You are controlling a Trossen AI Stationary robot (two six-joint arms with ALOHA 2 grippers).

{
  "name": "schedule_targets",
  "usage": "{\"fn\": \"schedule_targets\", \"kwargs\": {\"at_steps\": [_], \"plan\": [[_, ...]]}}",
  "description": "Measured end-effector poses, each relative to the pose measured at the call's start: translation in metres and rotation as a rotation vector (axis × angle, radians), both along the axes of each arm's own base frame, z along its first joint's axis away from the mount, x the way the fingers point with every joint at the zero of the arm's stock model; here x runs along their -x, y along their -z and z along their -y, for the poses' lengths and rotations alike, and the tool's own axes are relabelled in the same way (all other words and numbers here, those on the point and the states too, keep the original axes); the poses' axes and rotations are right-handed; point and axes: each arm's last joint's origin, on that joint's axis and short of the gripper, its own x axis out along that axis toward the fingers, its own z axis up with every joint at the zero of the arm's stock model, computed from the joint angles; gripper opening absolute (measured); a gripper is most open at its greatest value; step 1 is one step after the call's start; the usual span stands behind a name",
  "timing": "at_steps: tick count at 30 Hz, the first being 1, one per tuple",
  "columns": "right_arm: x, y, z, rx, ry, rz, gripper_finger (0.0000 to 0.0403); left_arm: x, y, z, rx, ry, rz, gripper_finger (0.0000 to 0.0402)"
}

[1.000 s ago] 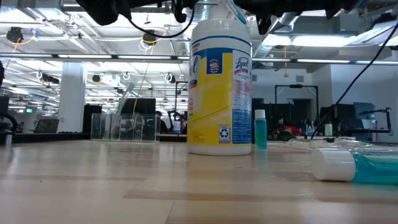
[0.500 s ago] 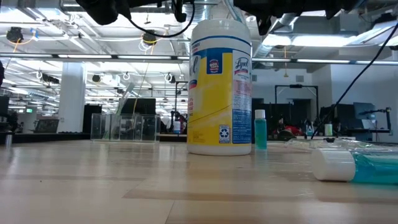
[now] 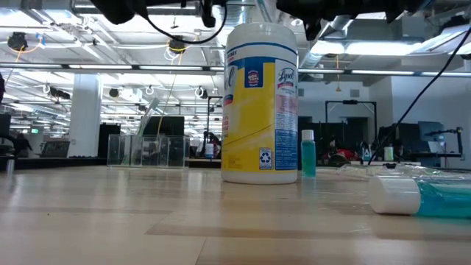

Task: Pick & Place toothbrushing station
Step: Put the top blue toothbrush into the transparent organizer

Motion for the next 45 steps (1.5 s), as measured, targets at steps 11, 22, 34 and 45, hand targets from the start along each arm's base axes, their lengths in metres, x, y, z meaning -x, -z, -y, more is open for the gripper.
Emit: {"fn": "schedule_targets", "kwargs": {"at_steps": [11, 22, 34, 45], "plan": [[0.000, 0.000, 0.002, -0.001, 0.008, -0.003, 0.0076, 0.037, -0.022, -0.001, 0.010, -0.052, -0.184, 0.0006], [0.000, 0.001, 0.002, -0.002, 0.008, -0.009, 0.0077, 0.069, -0.035, -0.006, 0.024, -0.237, -0.300, 0.0006], [0.000, 0.001, 0.002, -0.001, 0.008, -0.009, 0.0077, 0.086, -0.031, -0.012, 0.053, -0.467, -0.426, 0.0006], [0.000, 0.001, 0.001, 0.001, 0.007, -0.009, 0.0077, 0.096, -0.012, -0.022, 0.103, -0.564, -0.481, 0.0006]]}}
